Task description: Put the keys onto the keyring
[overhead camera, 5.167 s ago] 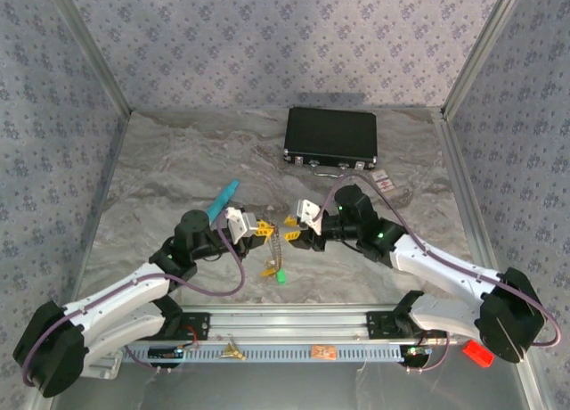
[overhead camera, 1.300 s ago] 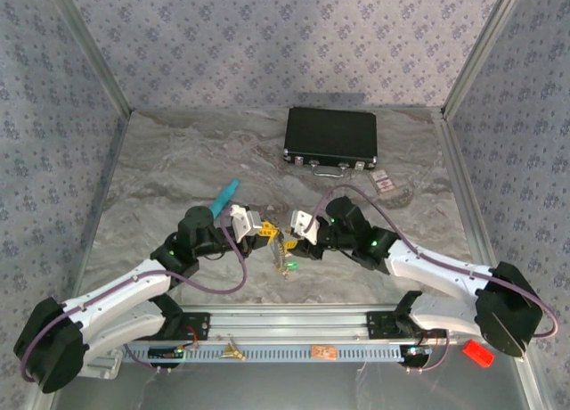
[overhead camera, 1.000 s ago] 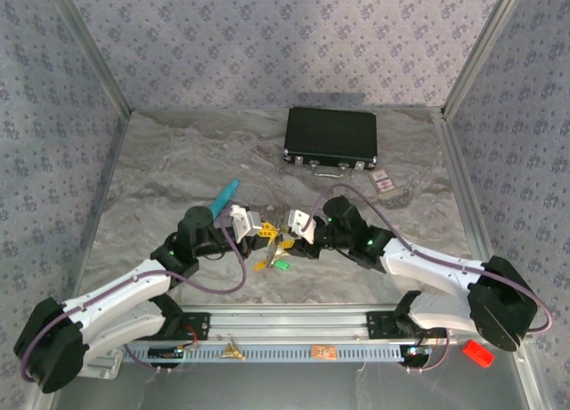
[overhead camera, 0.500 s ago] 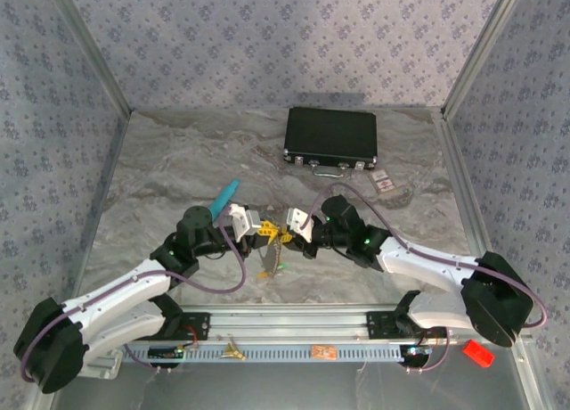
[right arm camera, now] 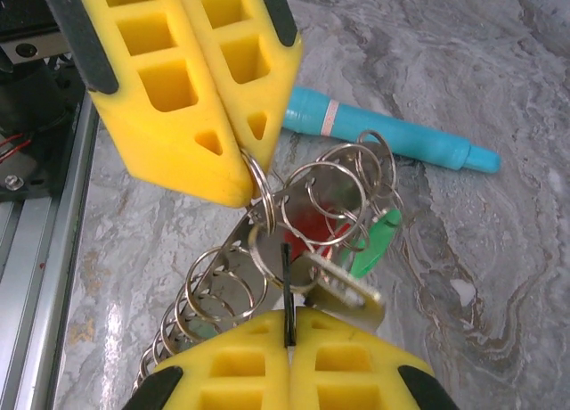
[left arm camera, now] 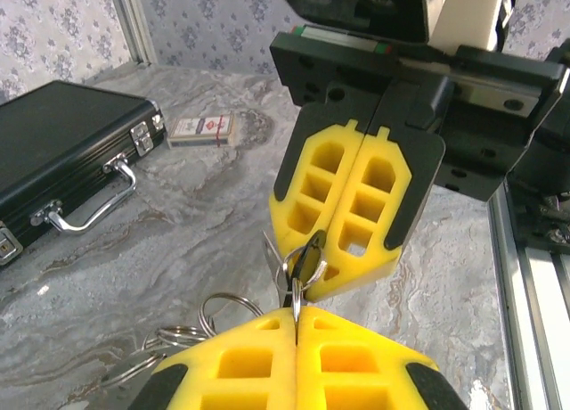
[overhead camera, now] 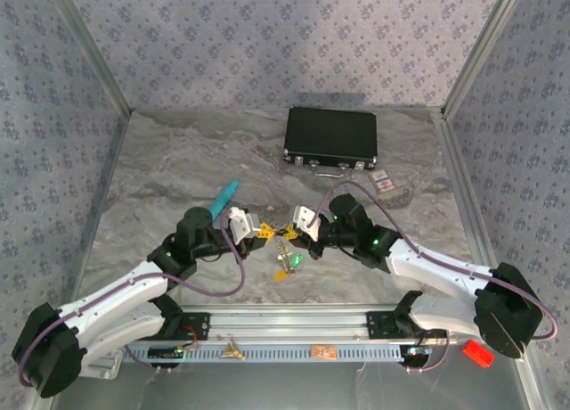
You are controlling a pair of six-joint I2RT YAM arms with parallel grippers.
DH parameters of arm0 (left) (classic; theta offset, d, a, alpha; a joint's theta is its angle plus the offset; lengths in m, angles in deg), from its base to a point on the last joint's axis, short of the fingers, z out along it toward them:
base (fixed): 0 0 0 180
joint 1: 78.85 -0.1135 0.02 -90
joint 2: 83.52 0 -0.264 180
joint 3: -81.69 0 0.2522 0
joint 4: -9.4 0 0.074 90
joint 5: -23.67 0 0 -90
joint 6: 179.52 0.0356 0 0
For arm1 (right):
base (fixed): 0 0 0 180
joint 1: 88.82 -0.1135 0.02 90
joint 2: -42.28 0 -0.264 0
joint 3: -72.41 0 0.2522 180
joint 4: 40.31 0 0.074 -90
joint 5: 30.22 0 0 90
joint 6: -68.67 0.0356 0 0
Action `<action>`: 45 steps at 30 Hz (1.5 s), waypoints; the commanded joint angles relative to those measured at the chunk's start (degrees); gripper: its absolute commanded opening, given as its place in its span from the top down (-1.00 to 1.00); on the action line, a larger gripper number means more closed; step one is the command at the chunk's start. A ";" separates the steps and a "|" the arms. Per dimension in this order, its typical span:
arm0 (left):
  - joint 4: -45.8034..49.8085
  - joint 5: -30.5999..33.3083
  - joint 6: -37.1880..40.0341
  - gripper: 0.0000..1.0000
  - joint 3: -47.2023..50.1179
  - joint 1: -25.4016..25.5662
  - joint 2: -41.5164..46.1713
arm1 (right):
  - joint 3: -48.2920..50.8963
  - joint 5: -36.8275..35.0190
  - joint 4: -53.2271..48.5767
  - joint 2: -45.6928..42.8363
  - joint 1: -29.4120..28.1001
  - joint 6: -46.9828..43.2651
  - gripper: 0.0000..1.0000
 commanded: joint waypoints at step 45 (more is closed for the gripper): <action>4.91 39.01 -14.93 -0.77 -1.32 -5.46 20.87 | -14.39 -19.66 5.75 15.21 -5.02 8.94 1.00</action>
